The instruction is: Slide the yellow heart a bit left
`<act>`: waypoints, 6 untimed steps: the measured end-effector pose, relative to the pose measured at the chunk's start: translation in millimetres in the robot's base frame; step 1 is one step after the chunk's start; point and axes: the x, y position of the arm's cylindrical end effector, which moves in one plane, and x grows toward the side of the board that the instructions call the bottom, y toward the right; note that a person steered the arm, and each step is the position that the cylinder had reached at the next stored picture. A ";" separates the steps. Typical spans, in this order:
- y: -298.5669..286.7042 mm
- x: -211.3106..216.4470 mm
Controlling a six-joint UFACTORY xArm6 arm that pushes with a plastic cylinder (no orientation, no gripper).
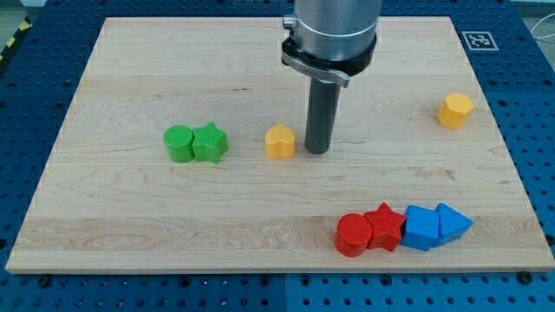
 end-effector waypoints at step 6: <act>-44.1 -39.2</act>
